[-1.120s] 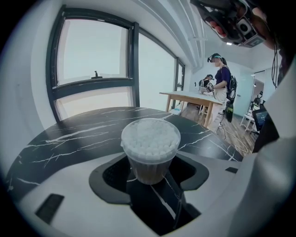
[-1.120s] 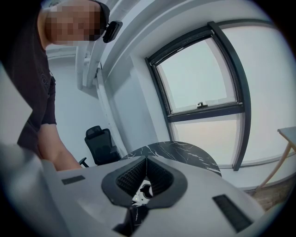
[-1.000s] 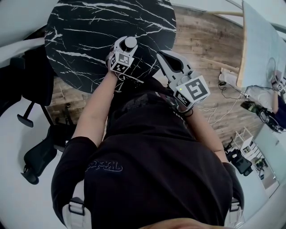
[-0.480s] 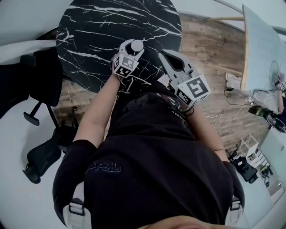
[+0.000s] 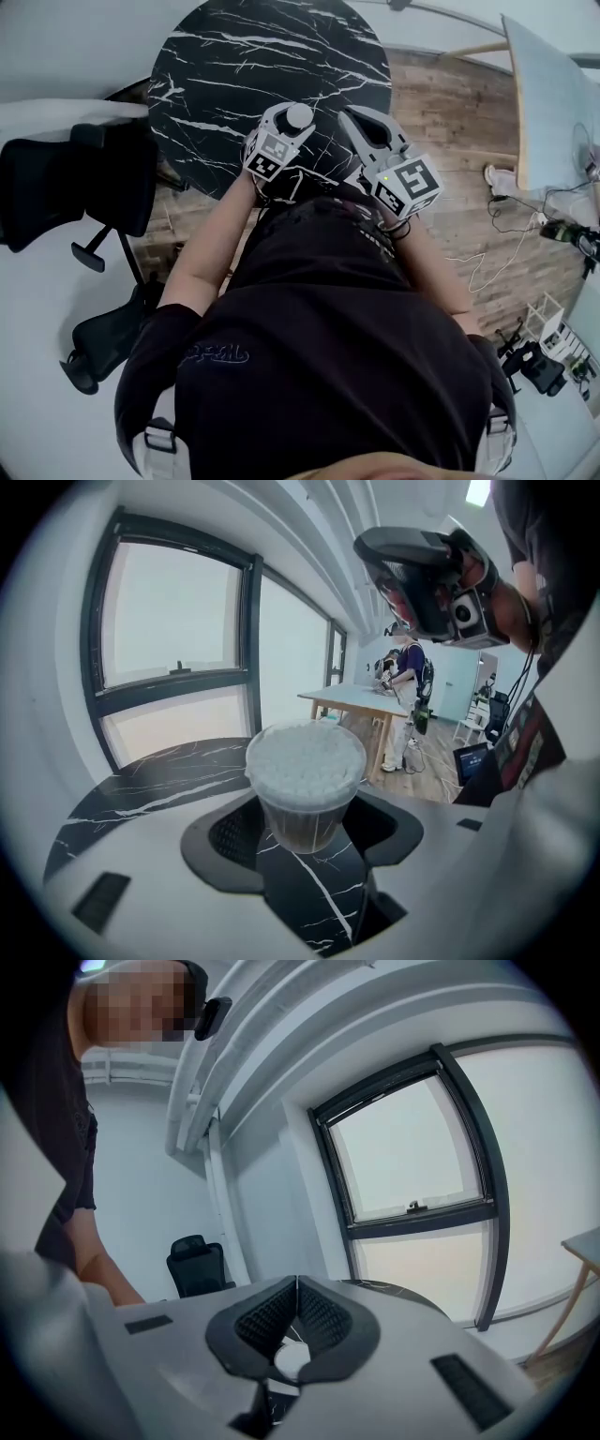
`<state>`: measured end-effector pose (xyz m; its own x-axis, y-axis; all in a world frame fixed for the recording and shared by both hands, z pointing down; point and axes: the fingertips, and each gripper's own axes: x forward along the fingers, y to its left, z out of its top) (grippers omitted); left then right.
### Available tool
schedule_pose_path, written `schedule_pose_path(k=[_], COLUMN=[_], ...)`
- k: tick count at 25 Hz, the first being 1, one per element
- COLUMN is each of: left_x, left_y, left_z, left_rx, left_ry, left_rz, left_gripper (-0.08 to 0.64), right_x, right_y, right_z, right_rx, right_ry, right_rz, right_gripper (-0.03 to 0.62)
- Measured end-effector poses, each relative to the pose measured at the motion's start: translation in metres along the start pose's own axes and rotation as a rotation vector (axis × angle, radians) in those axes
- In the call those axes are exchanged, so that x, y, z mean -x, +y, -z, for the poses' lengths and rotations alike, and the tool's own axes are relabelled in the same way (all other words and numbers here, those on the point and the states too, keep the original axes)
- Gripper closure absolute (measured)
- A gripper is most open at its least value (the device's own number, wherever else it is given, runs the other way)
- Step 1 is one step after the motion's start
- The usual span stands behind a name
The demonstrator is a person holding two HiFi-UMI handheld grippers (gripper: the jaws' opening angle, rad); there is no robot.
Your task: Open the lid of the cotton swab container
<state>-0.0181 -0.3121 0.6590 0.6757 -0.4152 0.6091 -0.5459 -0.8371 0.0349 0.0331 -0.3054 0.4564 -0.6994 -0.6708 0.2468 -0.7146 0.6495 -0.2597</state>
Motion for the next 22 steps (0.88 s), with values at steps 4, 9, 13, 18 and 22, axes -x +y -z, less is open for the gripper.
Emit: schedule_pose_path(k=[4,9,13,18,22], left_x=[0.025,0.05,0.064,0.077,0.085], left_y=[-0.01,-0.022,-0.026,-0.035,-0.045], left_z=[-0.018,-0.029,-0.025,-0.021,-0.02], left_rx=[-0.012,-0.088,-0.117,-0.135,-0.168], left_ry=[-0.014,-0.002,0.02,0.032,0.052], left_rz=[0.034,0.079,0.106,0.149,0.187], left_gripper=[0.291,0.291,0.291,0.291,0.291], right_x=[0.001,0.002,0.003,0.008,0.016], right_y=[0.012,0.025,0.036,0.051,0.059], right_z=[-0.006,-0.009,-0.012,-0.011,-0.006], right_rx=[0.0,0.006,0.006,0.026,0.03], right_ry=[-0.027,-0.053,-0.067,-0.069,-0.057], right_rz=[0.015,0.034,0.048,0.067,0.076], right_gripper=[0.569,0.569,0.569,0.569,0.569])
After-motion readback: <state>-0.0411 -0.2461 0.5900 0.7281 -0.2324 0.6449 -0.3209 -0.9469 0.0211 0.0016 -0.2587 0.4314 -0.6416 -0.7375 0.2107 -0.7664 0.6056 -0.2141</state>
